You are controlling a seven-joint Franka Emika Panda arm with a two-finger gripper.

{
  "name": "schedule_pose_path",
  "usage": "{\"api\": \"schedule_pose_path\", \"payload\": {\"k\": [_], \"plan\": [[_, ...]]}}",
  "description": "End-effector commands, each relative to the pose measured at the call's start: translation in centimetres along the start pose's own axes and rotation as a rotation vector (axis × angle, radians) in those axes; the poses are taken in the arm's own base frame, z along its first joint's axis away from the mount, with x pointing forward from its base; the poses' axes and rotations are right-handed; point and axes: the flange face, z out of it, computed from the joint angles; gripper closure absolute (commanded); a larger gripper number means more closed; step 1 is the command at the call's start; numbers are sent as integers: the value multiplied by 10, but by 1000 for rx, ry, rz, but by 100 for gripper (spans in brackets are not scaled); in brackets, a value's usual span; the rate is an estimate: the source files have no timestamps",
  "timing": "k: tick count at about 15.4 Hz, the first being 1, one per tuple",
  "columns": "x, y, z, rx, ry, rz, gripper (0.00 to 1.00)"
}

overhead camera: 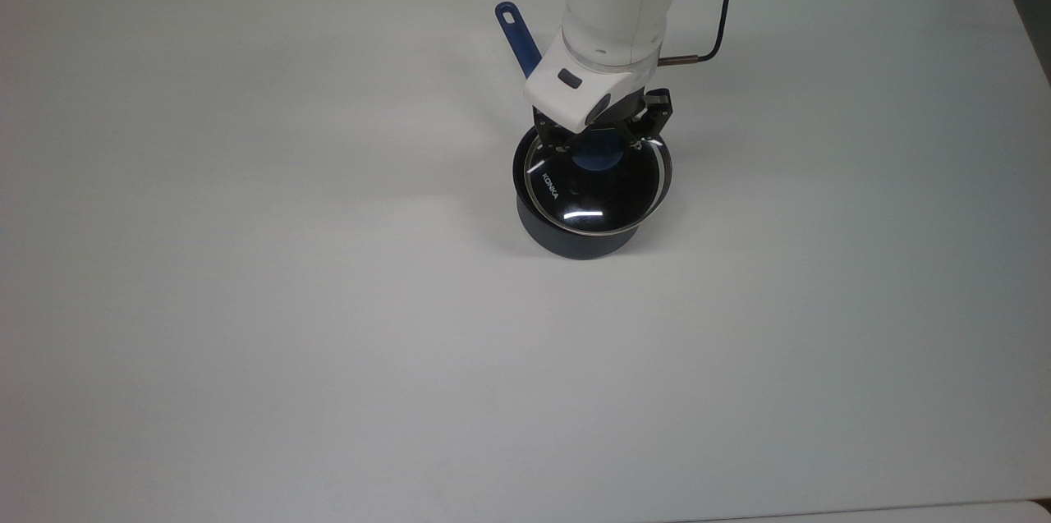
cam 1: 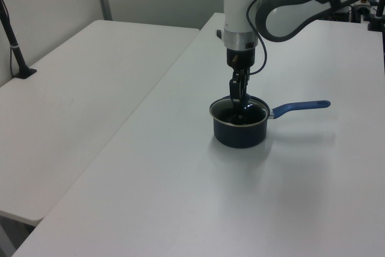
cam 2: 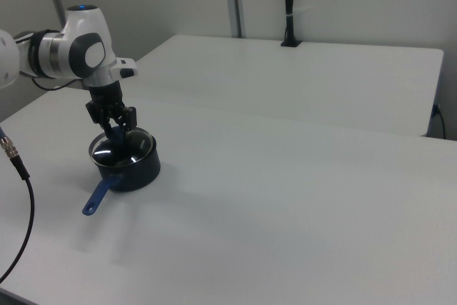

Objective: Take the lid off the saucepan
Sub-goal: 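Lift the glass lid off the pot and carry it beside the saucepan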

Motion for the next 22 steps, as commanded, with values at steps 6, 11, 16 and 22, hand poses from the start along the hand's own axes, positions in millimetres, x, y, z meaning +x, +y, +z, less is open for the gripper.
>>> {"api": "schedule_pose_path", "payload": {"k": [6, 11, 16, 22], "plan": [[-10, 68, -46, -10, -30, -22, 55], [-12, 170, -33, -42, -52, -42, 55], [-24, 225, 35, -119, -119, -54, 55], [-21, 248, 51, -138, -106, -31, 43]]}}
